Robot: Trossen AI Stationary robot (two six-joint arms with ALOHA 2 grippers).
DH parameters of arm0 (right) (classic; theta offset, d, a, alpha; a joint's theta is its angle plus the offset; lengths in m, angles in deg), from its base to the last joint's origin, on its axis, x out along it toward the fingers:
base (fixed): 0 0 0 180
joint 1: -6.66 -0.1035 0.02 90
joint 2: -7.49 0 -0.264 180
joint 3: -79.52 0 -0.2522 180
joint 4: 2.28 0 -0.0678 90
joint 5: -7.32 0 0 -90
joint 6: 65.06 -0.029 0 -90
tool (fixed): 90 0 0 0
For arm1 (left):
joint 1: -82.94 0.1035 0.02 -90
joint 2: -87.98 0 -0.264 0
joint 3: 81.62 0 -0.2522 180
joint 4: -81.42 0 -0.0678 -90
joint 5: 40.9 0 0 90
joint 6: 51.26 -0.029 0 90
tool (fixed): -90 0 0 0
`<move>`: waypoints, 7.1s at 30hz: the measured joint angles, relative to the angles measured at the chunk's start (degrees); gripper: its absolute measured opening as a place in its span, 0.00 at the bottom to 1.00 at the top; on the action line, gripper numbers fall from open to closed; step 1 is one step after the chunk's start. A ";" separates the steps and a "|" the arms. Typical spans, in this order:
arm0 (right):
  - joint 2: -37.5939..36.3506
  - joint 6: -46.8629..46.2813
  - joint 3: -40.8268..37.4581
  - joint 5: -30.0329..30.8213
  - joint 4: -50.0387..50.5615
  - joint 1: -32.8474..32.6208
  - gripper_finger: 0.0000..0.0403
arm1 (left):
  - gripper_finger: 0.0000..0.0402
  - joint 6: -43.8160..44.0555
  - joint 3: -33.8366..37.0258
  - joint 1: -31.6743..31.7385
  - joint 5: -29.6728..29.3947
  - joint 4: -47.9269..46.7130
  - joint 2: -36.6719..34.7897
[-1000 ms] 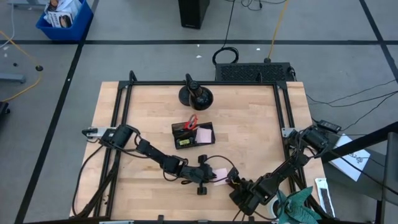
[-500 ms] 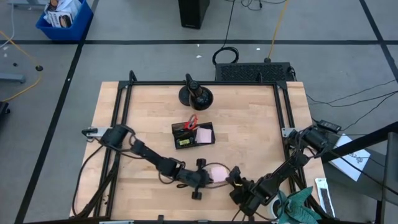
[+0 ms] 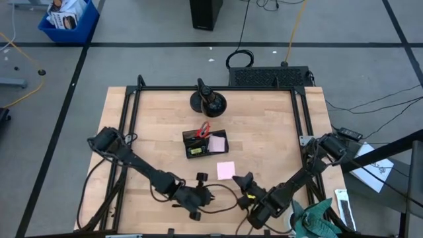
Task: Pick and place office supplies into organizer
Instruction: Put the pink sticky notes into the black desk organizer, then return to Home Position
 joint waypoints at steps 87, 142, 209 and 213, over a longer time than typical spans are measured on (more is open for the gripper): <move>-7.78 9.68 -4.32 -24.57 -9.00 26.23 0.35 | 0.09 2.40 -0.20 -2.64 -2.83 -7.58 -0.92; -88.22 -19.68 -50.49 -63.43 -24.31 35.10 0.00 | 0.09 -18.73 49.48 -2.57 -12.71 55.53 -41.53; -106.12 -17.34 -63.92 -81.81 -28.16 52.21 0.00 | 0.00 -18.51 64.67 10.72 7.35 66.88 -41.48; -106.43 -17.47 -63.94 -85.40 -28.17 53.24 0.00 | 0.00 -18.48 66.33 9.91 3.12 69.99 -42.56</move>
